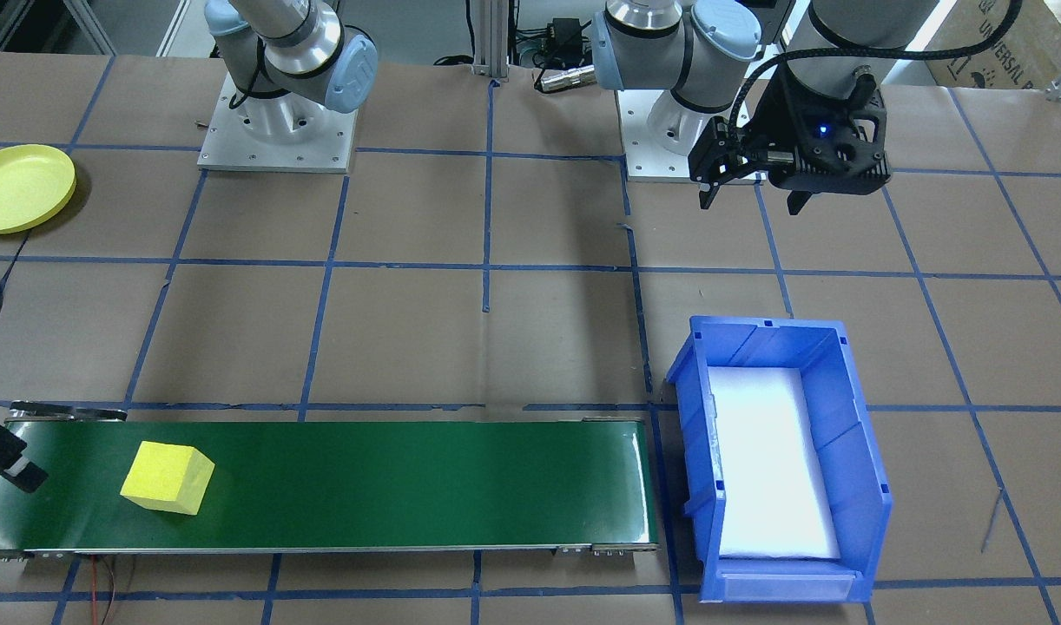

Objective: Move block left to right into plate

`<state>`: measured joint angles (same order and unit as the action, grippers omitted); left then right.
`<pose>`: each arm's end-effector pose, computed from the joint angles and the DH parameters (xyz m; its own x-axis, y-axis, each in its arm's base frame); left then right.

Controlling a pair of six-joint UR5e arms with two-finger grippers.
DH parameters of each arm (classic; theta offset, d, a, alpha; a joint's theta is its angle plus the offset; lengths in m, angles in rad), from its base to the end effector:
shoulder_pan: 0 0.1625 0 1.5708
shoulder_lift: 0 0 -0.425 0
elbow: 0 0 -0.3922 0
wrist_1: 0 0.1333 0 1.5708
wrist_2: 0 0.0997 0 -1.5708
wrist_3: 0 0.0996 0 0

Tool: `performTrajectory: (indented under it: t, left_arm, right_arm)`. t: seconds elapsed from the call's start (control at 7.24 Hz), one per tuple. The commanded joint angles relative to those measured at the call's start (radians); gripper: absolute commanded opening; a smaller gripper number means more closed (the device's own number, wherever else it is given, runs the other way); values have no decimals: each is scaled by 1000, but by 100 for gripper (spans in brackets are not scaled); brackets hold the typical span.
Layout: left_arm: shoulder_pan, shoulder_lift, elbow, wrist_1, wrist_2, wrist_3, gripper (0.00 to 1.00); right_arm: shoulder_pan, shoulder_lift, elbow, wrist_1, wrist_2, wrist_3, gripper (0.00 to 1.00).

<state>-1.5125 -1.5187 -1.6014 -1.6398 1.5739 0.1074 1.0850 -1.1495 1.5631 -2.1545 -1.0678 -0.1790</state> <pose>-0.1057 -0.4718 0.4911 -0.9988 0.0491 0.0020 0.0491 0.9977 0.0476 -0.1413 -0.6559 0.3236 -0.8818 0.1764 -0.4374 0.3081 0.9176 -0.2512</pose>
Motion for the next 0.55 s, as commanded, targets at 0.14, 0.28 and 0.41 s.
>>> performTrajectory:
  t: [0.14,0.28,0.41]
  left_arm:
    - [0,0,0,0,0,0,100]
    - [0,0,0,0,0,0,100]
    - [0,0,0,0,0,0,100]
  right_arm:
    - [32,59,11,-19,26,21,100]
    - [32,60,29,-21,14,0,100]
    - [33,60,29,-21,16,0,100]
